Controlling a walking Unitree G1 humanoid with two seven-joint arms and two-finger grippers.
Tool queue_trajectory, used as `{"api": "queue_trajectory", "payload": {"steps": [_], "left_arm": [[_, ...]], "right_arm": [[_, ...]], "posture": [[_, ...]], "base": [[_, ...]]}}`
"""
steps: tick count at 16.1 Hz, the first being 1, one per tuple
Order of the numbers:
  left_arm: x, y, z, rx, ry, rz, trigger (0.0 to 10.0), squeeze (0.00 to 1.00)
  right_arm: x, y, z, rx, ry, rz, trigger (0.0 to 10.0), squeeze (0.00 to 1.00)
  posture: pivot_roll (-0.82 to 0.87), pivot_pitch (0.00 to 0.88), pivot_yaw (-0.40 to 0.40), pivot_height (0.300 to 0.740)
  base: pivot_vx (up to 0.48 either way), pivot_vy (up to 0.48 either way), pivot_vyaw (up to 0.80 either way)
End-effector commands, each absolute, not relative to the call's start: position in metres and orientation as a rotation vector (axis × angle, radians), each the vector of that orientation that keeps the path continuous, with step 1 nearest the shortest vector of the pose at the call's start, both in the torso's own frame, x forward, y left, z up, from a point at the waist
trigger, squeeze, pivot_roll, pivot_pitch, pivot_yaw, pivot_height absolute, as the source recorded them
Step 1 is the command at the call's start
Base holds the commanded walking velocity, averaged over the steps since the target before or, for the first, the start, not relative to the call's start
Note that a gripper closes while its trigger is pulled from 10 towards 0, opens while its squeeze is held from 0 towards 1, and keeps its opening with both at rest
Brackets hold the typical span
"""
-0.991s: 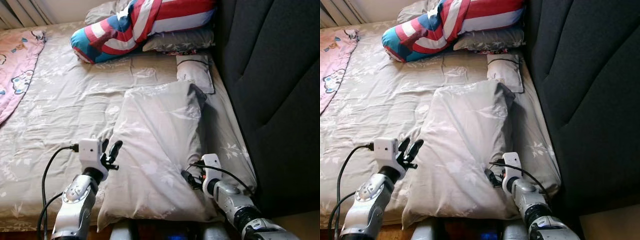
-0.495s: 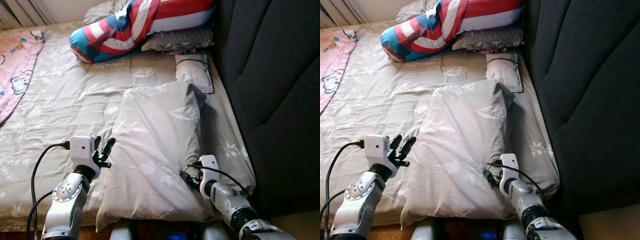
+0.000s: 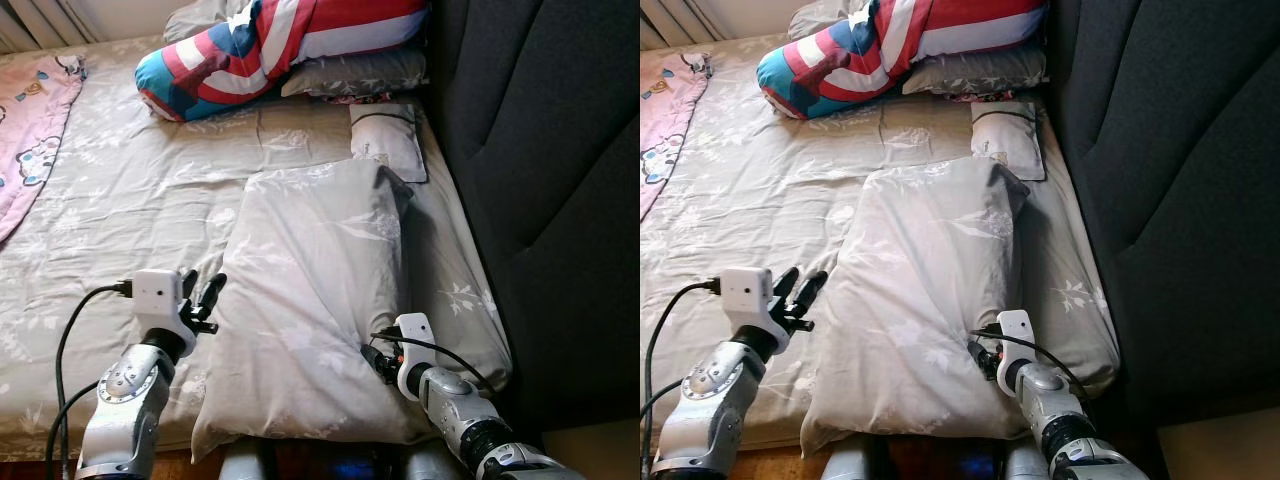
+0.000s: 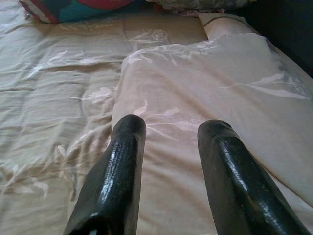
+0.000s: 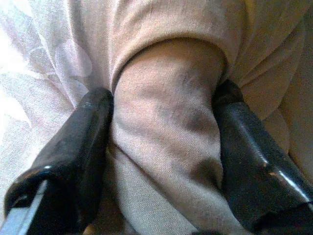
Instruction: Clean up the room
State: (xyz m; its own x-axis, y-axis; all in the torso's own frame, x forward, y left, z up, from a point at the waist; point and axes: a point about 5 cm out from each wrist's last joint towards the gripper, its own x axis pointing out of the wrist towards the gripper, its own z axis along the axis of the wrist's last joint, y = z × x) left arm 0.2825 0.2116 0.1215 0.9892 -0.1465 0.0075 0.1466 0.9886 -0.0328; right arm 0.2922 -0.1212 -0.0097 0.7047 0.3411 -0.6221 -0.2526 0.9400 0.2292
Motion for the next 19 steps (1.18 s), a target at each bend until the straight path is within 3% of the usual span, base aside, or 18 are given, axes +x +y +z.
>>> {"api": "queue_trajectory", "payload": {"steps": [1,19], "left_arm": [[0.278,0.218,0.118,-0.027,0.02,-0.133,10.0,0.0],[0.29,0.209,0.117,-0.025,0.028,-0.159,10.0,0.0]], "right_arm": [[0.245,-0.108,-0.049,0.132,0.943,0.379,0.0,0.0],[0.256,-0.109,-0.041,0.125,0.891,0.366,0.0,0.0]], "posture": [[0.09,0.275,0.107,0.655],[0.07,0.262,0.108,0.655]], "base": [[0.0,0.0,0.0],[0.0,0.0,0.0]]}}
